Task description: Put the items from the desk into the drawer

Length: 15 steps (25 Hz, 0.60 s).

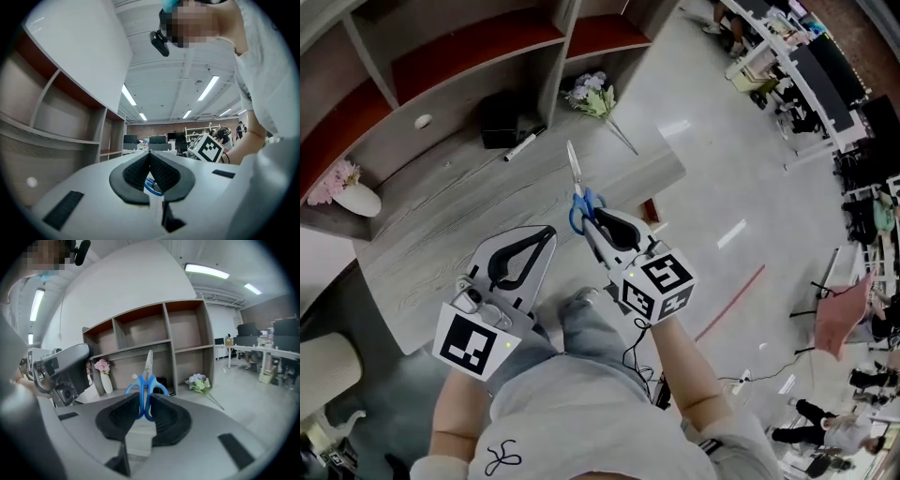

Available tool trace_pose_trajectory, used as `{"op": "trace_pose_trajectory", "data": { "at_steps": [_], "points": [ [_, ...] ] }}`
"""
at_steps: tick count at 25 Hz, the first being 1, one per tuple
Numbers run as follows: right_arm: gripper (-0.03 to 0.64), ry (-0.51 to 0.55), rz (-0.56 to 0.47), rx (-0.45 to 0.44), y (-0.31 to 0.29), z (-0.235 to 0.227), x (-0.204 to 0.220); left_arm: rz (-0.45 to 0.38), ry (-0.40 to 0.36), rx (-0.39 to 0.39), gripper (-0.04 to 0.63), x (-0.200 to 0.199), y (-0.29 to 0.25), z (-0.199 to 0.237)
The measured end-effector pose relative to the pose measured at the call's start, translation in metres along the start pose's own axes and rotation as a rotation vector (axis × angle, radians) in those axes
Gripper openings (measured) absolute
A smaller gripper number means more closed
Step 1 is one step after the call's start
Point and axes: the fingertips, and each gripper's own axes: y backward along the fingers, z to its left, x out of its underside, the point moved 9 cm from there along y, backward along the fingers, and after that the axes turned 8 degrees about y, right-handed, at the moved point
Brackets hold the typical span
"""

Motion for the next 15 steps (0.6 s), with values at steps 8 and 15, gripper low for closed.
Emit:
{"op": "trace_pose_trajectory", "data": {
  "at_steps": [8,15],
  "points": [
    [0.083,-0.083,0.019,0.134,0.055,-0.063,0.03,0.031,0.022,0.12,0.009,0.009,-0.071,-0.034],
    [0.083,-0.138,0.04,0.208,0.079,-0.105,0.06,0.033,0.028,0.187,0.009,0.023,-0.12,-0.055]
  ]
}}
